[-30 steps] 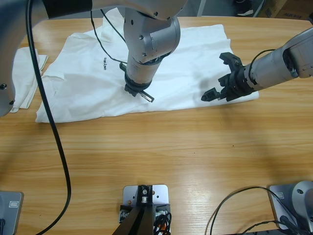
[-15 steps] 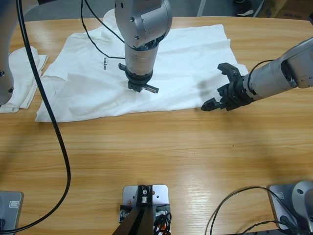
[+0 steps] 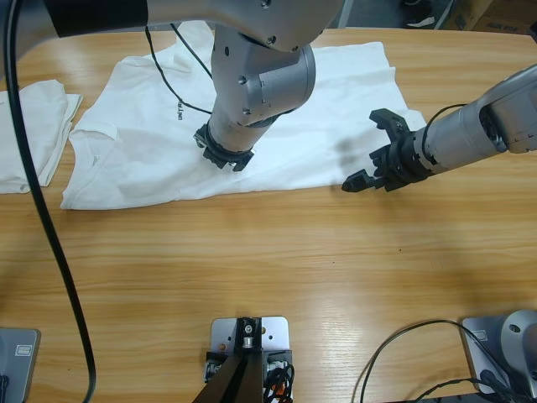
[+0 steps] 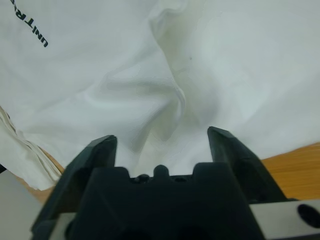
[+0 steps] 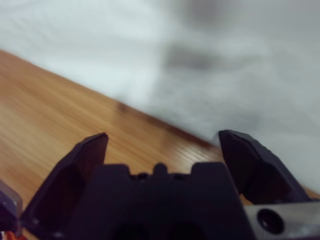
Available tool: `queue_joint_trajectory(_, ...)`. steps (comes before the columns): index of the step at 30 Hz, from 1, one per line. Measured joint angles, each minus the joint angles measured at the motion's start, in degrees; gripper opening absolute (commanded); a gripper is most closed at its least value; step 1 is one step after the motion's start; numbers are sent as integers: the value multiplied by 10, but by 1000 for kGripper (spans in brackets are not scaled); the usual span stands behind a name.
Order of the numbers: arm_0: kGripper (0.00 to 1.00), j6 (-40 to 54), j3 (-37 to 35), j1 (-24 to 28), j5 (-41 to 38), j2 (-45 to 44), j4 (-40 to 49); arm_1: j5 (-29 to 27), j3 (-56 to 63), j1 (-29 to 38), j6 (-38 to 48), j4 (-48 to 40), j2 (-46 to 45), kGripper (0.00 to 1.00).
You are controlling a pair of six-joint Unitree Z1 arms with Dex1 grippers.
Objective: Fold clothes
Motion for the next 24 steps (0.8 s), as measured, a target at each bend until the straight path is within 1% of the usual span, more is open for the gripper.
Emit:
queue_joint_trajectory(2, 595, -4, 3, -1, 2, 0, 0, 0, 3, 0, 0, 0, 0, 899)
queue_joint_trajectory(3, 555, -5, 4, -1, 4, 0, 0, 0, 4, 0, 0, -1, 0, 899)
queue_joint_trajectory(5, 409, -7, 8, -5, 11, 0, 0, 0, 6, 0, 0, -3, 0, 895)
queue_joint_trajectory(12, 407, -25, 20, -35, 24, 0, 0, 0, 8, 0, 0, -11, 0, 895)
queue_joint_trajectory(24, 398, -37, 34, -36, 47, 0, 0, 0, 12, 0, 0, -13, 0, 895)
